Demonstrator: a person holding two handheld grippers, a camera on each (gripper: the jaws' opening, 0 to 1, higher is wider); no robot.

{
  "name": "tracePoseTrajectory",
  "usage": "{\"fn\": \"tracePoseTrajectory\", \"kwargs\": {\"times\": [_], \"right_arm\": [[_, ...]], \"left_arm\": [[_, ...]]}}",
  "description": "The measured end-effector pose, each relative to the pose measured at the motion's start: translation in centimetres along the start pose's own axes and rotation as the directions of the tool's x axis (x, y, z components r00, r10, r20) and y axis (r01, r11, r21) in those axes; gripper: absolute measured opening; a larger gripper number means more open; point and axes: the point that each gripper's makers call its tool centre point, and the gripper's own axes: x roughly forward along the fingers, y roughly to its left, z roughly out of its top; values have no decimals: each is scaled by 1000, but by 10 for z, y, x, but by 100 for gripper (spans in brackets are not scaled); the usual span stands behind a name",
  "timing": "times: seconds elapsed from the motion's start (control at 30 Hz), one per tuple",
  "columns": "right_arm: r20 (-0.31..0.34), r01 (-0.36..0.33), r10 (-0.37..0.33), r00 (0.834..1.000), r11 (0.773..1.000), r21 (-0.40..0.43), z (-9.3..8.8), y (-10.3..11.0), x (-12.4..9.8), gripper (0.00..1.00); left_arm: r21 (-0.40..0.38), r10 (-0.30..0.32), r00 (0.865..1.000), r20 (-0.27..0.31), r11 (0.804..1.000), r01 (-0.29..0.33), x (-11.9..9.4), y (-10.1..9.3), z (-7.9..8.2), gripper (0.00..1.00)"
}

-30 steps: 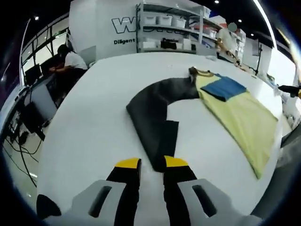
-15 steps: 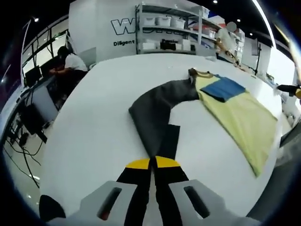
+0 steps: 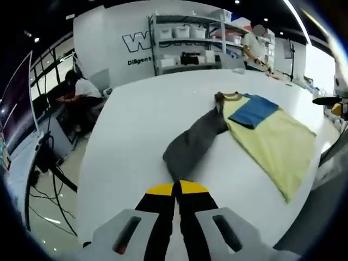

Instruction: Fold the garment on the visible template until the final outline fits inside the template.

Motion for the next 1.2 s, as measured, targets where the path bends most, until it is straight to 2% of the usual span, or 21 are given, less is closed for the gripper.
{"fn": "tracePoseTrajectory", "kwargs": {"times": [0.1, 0.17, 0.23, 0.5, 0.57, 0.63, 0.87, 1.03, 1.2], "right_arm": [[-3, 0, 0, 1000, 1000, -9, -1, 1, -1, 99], [-4, 0, 0, 1000, 1000, -19, -1, 1, -2, 99], [0, 3, -3, 1000, 1000, -21, -1, 1, -4, 99], [-5, 21, -21, 1000, 1000, -23, -2, -2, -3, 99], [-3, 23, -23, 1000, 999, -22, -2, -3, -3, 99], [0, 35, -35, 999, 999, -13, 0, -7, -2, 99], [5, 60, -60, 998, 998, 7, 2, -15, -1, 99], [-6, 78, -78, 997, 997, 5, 1, -19, 0, 99], [3, 84, -84, 996, 996, 6, 8, -21, 0, 99]], "left_arm": [[-3, -9, 1000, -18, 1000, 9, -2, 5, 8, 0], [7, 7, 999, -37, 1000, -7, -5, 12, 12, 0], [23, 5, 1000, -29, 1000, -5, -7, 16, 20, 0], [27, 34, 999, -20, 999, -33, 9, 42, 38, 0], [30, 38, 999, -38, 999, -37, 15, 48, 37, 0], [15, 69, 995, -69, 998, -68, 22, 62, 33, 0], [-35, 82, 991, -109, 996, -86, 45, 86, 28, 0], [-35, 96, 987, -129, 994, -101, 68, 101, 24, 0], [-44, 122, 982, -147, 991, -129, 87, 117, 25, 0]]}}
